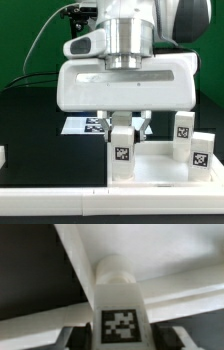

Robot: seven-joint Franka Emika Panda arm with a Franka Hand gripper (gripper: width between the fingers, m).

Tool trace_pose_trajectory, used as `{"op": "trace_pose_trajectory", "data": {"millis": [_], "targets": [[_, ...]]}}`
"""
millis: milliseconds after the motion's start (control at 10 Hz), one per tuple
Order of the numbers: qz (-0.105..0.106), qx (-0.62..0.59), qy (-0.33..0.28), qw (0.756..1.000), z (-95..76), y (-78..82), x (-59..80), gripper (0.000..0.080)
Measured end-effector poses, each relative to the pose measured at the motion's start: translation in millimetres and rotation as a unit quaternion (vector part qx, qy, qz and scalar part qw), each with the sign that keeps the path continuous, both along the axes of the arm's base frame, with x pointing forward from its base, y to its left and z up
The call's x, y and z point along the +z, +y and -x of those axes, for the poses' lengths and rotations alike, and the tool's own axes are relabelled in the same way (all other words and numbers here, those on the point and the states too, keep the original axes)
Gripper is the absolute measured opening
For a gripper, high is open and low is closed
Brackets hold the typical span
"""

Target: Assemble square table

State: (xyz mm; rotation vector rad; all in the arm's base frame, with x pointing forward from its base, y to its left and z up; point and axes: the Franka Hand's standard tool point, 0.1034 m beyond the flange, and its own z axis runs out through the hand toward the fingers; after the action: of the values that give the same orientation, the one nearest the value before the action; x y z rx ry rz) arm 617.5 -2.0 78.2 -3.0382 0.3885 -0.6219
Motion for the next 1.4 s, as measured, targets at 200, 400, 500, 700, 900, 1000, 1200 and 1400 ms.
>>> {"op": "trace_pose_trajectory", "data": {"millis": [200,400,500,700,900,1000,1200,1400], "targets": [[0.004,-0.001,-0.013,1.0,-2.7,2.3,-0.5,0.0284],[0.005,-0.002,-0.015,1.0,-2.7,1.7,-0.4,0.0284],[0.002,-0.001,-0.009,1.0,-2.4,2.0,-0.6,0.0288],[-0.011,-0.003,0.019,1.0,-6.3,-0.2,7.2,0.0503],[-0.045,-0.007,0.09,0.995,-16.5,-6.8,20.6,0.0618],[-0.063,-0.012,0.13,0.989,-19.6,-5.3,21.4,0.064],[-0.082,-0.014,0.183,0.98,-20.3,-4.7,16.3,0.0648],[-0.094,-0.021,0.217,0.971,-23.8,5.9,9.5,0.0648]]}}
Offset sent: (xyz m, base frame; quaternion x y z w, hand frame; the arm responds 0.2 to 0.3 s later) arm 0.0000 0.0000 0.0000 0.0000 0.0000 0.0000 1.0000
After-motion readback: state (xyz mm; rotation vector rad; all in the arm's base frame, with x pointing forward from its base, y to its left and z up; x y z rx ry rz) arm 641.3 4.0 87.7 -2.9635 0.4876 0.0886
